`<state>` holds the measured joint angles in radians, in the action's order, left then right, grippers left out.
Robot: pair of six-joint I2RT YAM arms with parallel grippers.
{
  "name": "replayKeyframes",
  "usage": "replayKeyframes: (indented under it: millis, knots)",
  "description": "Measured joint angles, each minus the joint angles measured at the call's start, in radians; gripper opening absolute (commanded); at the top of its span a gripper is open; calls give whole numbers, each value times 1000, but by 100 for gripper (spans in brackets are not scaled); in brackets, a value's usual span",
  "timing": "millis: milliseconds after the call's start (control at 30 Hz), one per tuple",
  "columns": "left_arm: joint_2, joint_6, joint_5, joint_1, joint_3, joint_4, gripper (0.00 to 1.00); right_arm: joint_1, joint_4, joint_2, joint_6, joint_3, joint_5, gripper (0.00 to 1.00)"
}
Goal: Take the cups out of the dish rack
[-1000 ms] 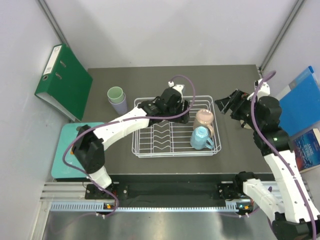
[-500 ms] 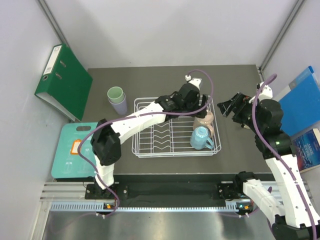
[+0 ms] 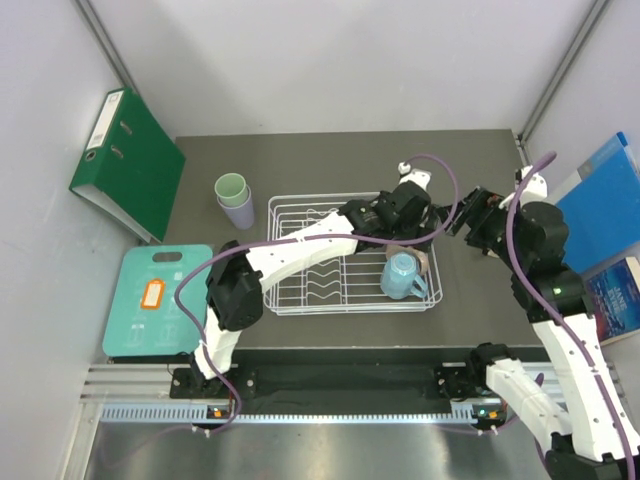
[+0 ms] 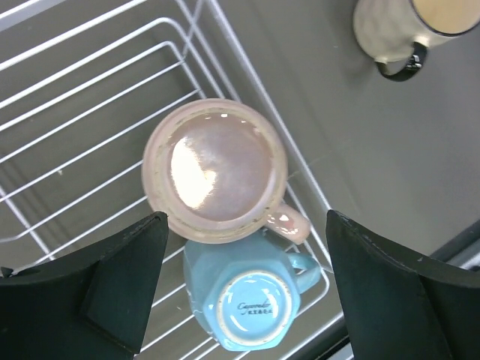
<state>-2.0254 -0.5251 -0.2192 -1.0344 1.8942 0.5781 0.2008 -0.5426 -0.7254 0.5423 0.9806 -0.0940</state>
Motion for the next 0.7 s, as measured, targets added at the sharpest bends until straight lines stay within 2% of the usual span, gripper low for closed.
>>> replayKeyframes:
  millis: [433, 600, 700]
  knots:
    - [-48, -53, -51, 5, -26, 24, 89, 0, -28, 32, 0, -21, 21, 84]
    - [-78, -73, -40, 8, -26, 9, 85, 0, -38, 40, -1, -21, 37, 84]
    - [-78, -79, -32, 15, -26, 5, 79, 0, -48, 45, -1, -25, 41, 84]
